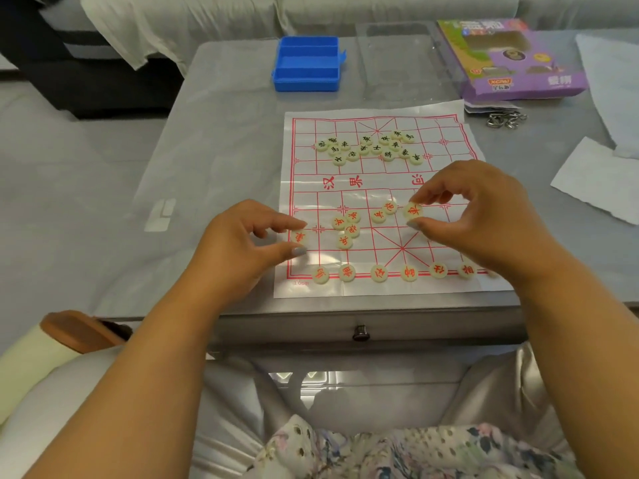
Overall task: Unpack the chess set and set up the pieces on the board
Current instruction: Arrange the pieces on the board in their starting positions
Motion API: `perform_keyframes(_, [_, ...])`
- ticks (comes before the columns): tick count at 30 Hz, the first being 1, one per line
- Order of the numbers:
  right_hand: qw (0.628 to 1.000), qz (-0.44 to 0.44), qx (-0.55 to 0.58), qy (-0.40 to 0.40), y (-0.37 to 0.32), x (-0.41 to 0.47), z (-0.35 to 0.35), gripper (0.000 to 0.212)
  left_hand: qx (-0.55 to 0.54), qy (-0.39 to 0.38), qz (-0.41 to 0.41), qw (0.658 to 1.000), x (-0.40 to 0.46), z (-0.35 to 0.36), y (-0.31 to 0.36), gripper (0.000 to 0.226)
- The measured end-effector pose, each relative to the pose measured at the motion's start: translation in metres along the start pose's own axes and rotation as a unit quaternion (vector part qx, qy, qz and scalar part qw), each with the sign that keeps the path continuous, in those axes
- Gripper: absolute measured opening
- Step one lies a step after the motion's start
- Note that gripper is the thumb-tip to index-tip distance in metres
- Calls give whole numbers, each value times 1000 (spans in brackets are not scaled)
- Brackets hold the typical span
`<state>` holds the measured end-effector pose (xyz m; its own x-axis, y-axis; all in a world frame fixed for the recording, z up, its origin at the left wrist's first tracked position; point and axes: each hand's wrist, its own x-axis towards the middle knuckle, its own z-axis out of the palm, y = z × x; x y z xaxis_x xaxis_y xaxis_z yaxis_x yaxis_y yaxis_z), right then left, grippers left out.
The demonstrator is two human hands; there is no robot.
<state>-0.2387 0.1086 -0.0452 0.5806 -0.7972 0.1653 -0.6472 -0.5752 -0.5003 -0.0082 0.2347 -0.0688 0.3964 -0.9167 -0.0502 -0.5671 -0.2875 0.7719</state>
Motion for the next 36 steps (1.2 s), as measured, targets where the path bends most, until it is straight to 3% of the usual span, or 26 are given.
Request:
perform_keyframes(7, [1000, 0, 14, 6, 4, -12, -5, 23, 43, -32, 11, 999, -20, -9, -12, 28])
perform_keyframes(16, [1000, -22, 14, 12, -1, -15, -6, 23, 5, 80, 170, 982, -40, -18, 10, 29])
perform_keyframes(23, [1000, -22, 8, 16, 1, -15, -8, 23, -6, 107, 204, 973, -41, -18, 12, 30])
perform_keyframes(28, [1000, -20, 9, 20, 1, -15, -8, 23, 9, 109, 186, 976, -38, -17, 11, 31])
perform_keyframes(33, [1000, 1, 7, 25, 16, -17, -17, 25, 37, 14, 41, 998, -22, -8, -6, 27])
perform_keyframes(36, [998, 50, 5, 23, 32, -22, -30, 26, 41, -34, 3, 999, -18, -2, -14, 26])
